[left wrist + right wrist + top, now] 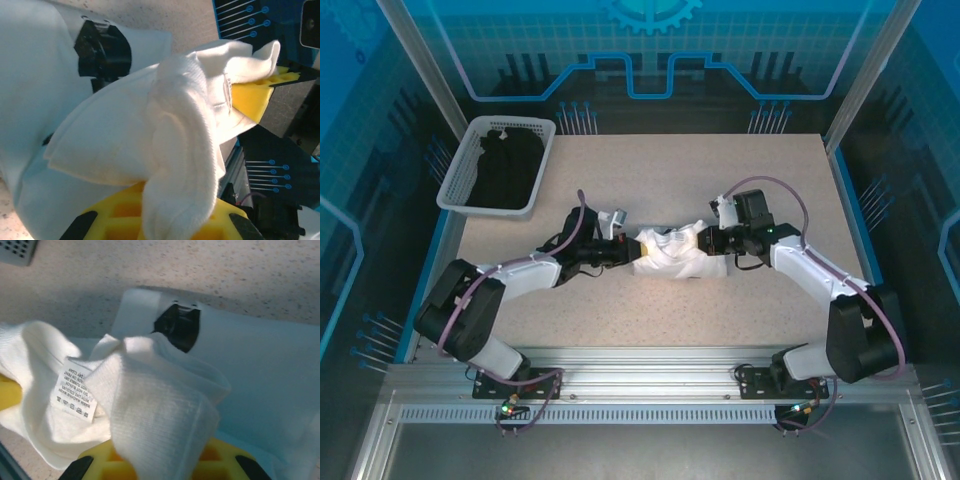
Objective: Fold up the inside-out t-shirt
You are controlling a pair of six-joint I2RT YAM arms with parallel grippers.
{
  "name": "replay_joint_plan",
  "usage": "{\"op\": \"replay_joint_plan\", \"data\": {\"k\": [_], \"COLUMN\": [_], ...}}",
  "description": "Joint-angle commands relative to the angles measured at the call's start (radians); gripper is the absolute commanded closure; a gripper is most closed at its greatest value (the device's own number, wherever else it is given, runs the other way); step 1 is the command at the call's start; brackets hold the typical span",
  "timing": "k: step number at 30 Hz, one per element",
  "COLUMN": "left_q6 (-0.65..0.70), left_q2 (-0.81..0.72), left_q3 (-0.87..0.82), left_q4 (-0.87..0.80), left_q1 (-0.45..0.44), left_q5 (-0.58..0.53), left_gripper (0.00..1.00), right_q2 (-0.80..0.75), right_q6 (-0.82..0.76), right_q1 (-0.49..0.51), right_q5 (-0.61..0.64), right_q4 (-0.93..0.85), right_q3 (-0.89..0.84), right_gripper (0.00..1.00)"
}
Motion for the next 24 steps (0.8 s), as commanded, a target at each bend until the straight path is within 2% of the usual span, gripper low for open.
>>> {"op": "replay_joint_plan", "data": {"k": [1, 6, 14, 16, 18, 21, 24], "left_q6": [0.045, 0.065, 0.128, 0.138, 0.153, 0.173, 0.198], "left_q2": [0.082, 0.207, 0.419, 0.467, 0.502, 0.494, 0.413], "left_q3": [0.099, 0.203, 0.391, 0.425, 0.462, 0.486, 0.458], "left_q4": [-0.03, -0.062, -0.152, -0.168, -0.214, -0.283, -0.345], "left_q1": [0.008, 0.049, 0.117, 0.125, 0.13, 0.145, 0.155], "left_q5": [-0.032, -0.023, -0.045, -0.05, -0.062, -0.08, -0.133], "left_gripper": [0.99, 0.95, 0.89, 0.82, 0.73, 0.58, 0.47], "right_q2": [0.067, 0.176, 0.48, 0.553, 0.587, 0.554, 0.459], "right_q6": [0.008, 0.006, -0.025, -0.03, -0.041, -0.064, -0.089], "right_q1": [-0.007, -0.032, -0.043, -0.045, -0.047, -0.07, -0.095], "right_q5": [0.104, 0.149, 0.174, 0.192, 0.225, 0.262, 0.279], "right_q4": [-0.07, -0.1, -0.185, -0.229, -0.265, -0.295, -0.343], "right_q3": [0.074, 0.155, 0.392, 0.458, 0.497, 0.51, 0.497], "right_gripper": [0.92, 0.9, 0.84, 0.8, 0.71, 0.57, 0.48]}}
